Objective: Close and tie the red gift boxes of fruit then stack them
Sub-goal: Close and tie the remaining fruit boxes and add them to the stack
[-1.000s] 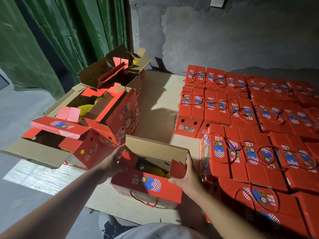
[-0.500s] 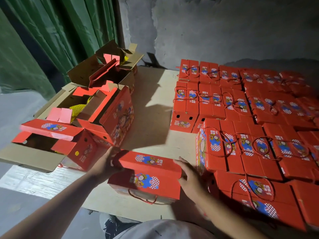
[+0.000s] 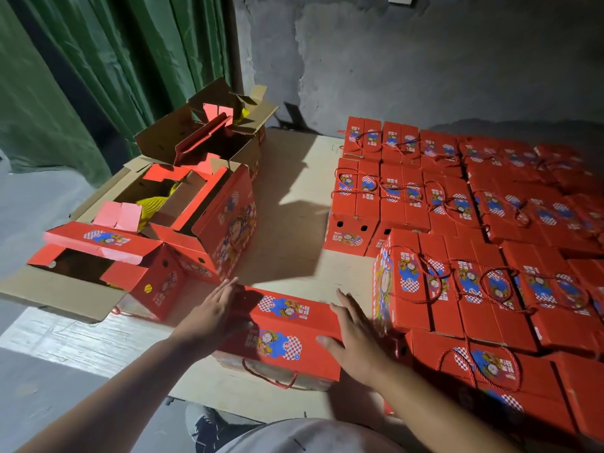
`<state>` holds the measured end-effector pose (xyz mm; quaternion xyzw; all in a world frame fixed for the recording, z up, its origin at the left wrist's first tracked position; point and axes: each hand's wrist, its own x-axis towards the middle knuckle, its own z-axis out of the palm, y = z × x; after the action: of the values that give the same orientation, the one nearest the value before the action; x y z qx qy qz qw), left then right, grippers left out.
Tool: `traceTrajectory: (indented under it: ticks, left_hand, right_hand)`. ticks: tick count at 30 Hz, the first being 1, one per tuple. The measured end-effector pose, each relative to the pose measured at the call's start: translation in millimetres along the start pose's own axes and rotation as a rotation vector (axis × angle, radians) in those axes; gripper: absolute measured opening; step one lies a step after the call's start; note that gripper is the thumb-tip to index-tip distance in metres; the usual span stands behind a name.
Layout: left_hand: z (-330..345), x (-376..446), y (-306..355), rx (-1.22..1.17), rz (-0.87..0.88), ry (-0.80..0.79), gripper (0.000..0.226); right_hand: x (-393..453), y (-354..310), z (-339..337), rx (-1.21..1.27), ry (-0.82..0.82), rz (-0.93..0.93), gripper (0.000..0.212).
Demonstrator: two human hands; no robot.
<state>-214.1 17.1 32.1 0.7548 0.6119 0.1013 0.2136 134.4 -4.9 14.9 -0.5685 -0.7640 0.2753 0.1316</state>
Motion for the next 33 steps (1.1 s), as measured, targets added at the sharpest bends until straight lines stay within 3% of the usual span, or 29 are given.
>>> traceTrajectory:
  ticks: [10,16,23,26,29,33]
  left_hand:
    - [3.9,11.8,12.3,0.146,-0.036,-0.085,0.068]
    - [7.4,12.5,16.0,0.174,-0.049,-0.072,0.066]
    - [17.6,4.1,8.2,0.175,-0.041,-0.085,0.072]
    - [19.5,4.0,6.7,0.054,-0.070,-0.084,0.061]
    - [20.9,8.7,9.7,-0.240,-0.154,0.036,0.054]
    - [25.0,7.6,11.8,-0.537,-0.281,0.225,0.057]
  right_hand:
    - [13.1,-8.0,2.5,-0.237,-0.021,-0.024,0.070]
    - [13.2,-15.8,-1.7,-0.288,-0.034,-0.021,0.069]
    - [6.1,-20.9,2.2,-0.184,-0.088,0.015,0.071]
    - [4.1,-20.7,3.9,-0.165,-0.093,0.016,0.071]
    - [4.5,-22.8,-0.3,-0.045,-0.081,0.055,0.060]
    - [2.7,-31.1,-1.1,0.200,0.014,0.295,0.061]
